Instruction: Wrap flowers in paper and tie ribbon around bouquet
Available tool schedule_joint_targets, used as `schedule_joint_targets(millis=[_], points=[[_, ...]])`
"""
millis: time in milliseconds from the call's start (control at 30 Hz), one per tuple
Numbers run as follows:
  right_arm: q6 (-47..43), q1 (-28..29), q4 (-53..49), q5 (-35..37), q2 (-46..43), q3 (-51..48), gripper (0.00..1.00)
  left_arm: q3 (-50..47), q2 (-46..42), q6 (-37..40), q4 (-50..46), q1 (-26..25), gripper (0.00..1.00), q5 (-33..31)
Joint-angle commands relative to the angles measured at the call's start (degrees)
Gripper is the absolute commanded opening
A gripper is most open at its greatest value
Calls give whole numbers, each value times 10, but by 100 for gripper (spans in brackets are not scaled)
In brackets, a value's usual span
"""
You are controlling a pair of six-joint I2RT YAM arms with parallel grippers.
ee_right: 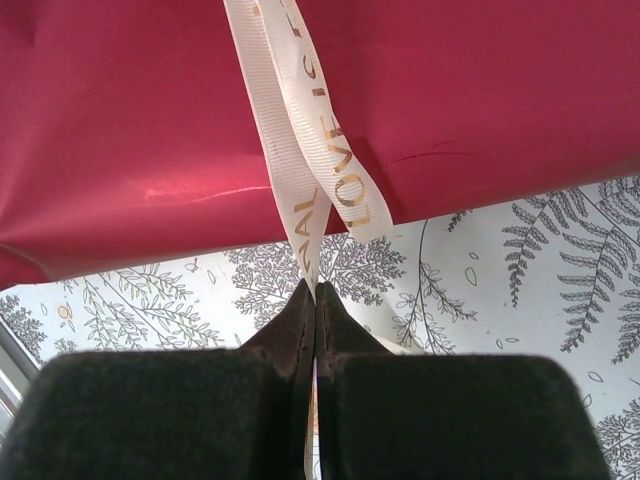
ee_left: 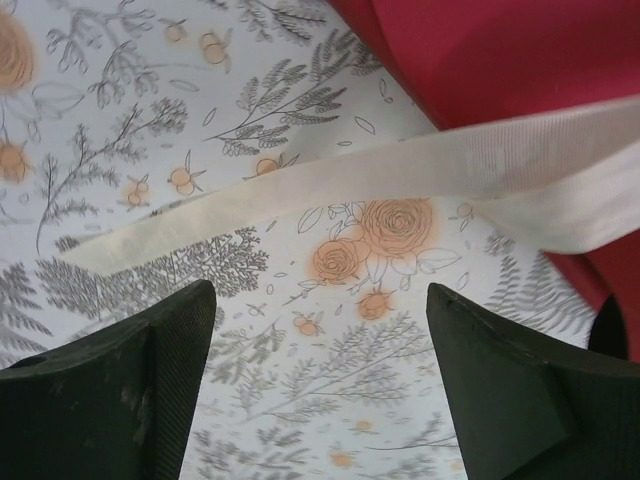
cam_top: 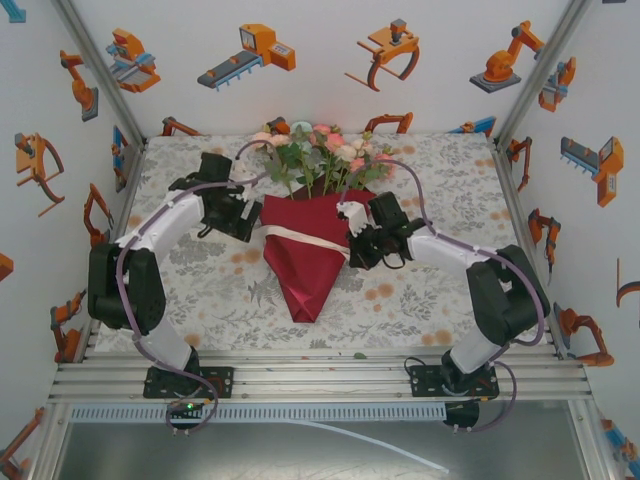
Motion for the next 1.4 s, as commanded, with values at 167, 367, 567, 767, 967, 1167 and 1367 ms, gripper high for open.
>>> schedule_joint_targets(millis=[167,367,567,767,967,1167,1367], points=[[-12,-3,-34,-21,-3,39,0,-6,49,135,88,-10,81,59],[-10,-4,-53,-20,2,51,0,12,98,106,121,-31,71,70],[-2,-5,-55,9,-8,42,0,-7,87,105,115,-40,18,57],[116,-44,-6,92,-37,-2,0,-42,23,78,113,-39,0,-1],[273,-121,-6,140,-45,-30,0,-78,-46,-131,122,0,0,-80],[396,-202,-38,148,-41,-43,0,-160,-138,-534,119,146,0,-106],[474,-313,-81,189,-43,-54,0,-233,-180,-705,96,296,0,-56]])
